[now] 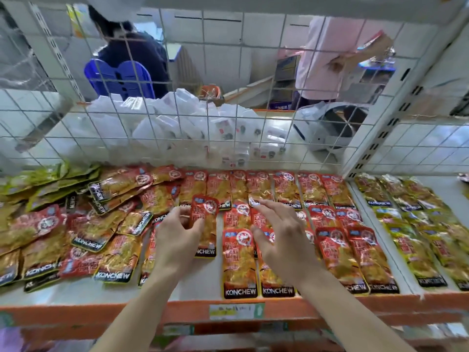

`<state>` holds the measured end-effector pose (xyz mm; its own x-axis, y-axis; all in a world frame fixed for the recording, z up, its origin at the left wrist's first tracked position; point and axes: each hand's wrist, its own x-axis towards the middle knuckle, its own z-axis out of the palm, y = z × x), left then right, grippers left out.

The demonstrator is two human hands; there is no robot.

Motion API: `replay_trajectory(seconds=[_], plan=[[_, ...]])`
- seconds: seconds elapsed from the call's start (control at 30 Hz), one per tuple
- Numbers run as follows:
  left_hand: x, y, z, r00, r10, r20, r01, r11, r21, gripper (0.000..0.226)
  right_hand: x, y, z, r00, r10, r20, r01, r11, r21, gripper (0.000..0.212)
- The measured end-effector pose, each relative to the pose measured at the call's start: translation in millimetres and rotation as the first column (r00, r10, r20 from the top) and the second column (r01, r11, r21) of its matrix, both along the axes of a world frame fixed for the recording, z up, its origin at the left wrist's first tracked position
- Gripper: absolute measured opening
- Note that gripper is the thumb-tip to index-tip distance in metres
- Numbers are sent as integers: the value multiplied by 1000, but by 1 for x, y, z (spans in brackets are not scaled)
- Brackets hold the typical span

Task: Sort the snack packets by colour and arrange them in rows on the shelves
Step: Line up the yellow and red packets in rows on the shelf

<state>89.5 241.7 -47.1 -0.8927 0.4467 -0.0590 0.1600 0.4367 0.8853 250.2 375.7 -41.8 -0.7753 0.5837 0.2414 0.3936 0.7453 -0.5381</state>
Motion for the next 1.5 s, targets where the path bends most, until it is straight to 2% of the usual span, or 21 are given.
replay_trajectory(seconds=[0.27, 0.6, 0.7, 0.83, 1.0, 1.13, 1.5], plan=[[0, 14, 3, 978, -75, -196, 42, 985, -169, 19, -4, 14, -5, 1000, -26, -5, 26, 1000, 5, 45], [0, 25, -11, 930, -176, -322, 36, 917, -397, 31, -8, 14, -15, 998, 22, 63, -24, 999, 37, 50], [3, 26, -15, 917, -202, -344, 43, 907, -420, 40, -7, 12, -17, 995, 35, 96, -40, 998, 48, 51], [4, 22, -20, 894, -238, -380, 43, 889, -456, 42, -9, 7, -16, 985, 67, 162, -78, 995, 63, 52], [6, 12, -25, 788, -342, -512, 51, 864, -500, 45, -15, -1, -15, 916, 153, 372, -193, 978, 73, 65], [7, 2, -34, 716, -450, -535, 122, 834, -539, 45, -16, -3, -14, 858, 168, 486, -242, 966, 94, 68], [6, -3, -43, 713, -479, -513, 165, 825, -541, 49, -8, 3, -6, 815, 209, 541, -261, 965, 21, 70]])
